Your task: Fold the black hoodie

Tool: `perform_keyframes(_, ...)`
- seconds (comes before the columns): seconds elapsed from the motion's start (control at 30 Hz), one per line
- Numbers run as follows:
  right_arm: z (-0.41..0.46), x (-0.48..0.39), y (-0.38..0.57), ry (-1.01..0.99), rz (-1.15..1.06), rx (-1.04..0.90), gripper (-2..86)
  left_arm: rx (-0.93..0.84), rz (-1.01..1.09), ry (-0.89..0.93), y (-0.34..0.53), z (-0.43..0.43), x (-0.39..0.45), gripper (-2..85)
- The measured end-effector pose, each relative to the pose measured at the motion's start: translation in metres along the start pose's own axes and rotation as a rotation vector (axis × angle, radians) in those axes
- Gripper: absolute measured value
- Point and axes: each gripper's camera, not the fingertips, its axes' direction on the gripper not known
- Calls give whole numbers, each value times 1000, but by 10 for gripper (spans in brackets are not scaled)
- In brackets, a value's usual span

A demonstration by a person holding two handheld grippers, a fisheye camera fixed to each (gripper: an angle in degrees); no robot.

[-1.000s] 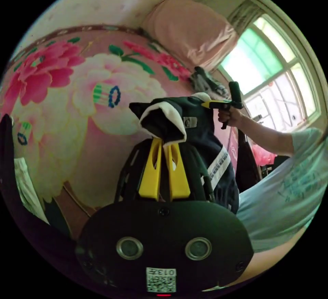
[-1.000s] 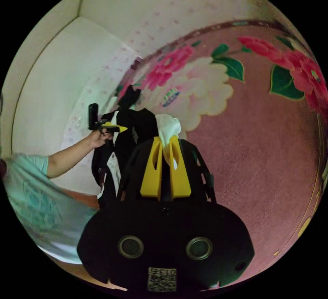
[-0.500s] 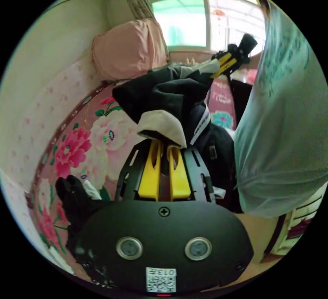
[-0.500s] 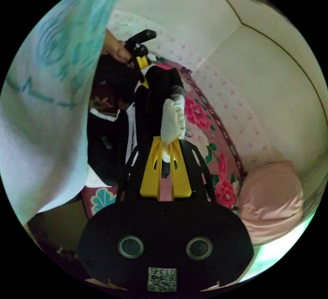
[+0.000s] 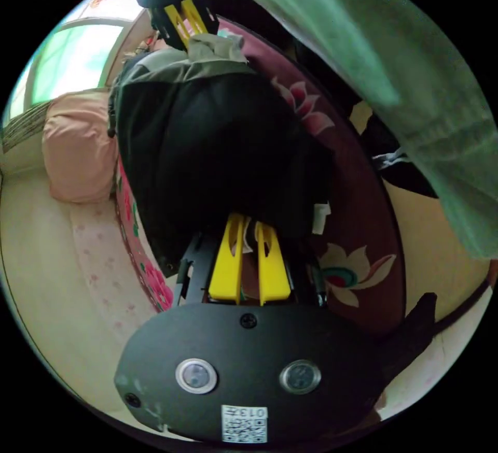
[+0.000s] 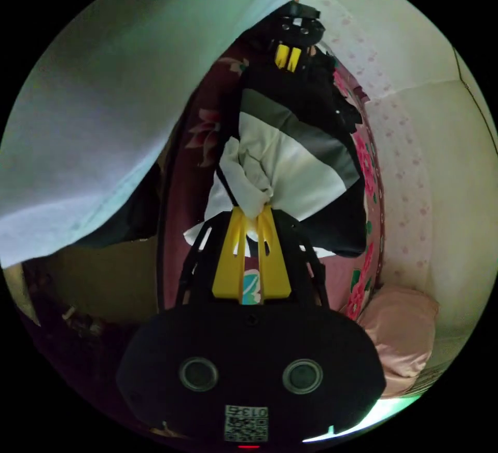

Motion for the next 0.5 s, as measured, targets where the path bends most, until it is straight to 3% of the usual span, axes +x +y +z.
perform_keyframes(0.13,-7,-15,-11,32,9,-8,44,11,24,37,-21,-8,3,24)
perform_keyframes(0.33,-77,-7,-19,97,27,-13,39,72,-211,48,-7,-76,-10,32)
perform_keyframes(0.43,-85,-7,-16,132,19,-62,39,2,-282,301,9,-88,-20,11)
perform_keyframes(0.5,-78,-12,-9,138,7,-86,39,-104,-326,343,23,-86,-24,3)
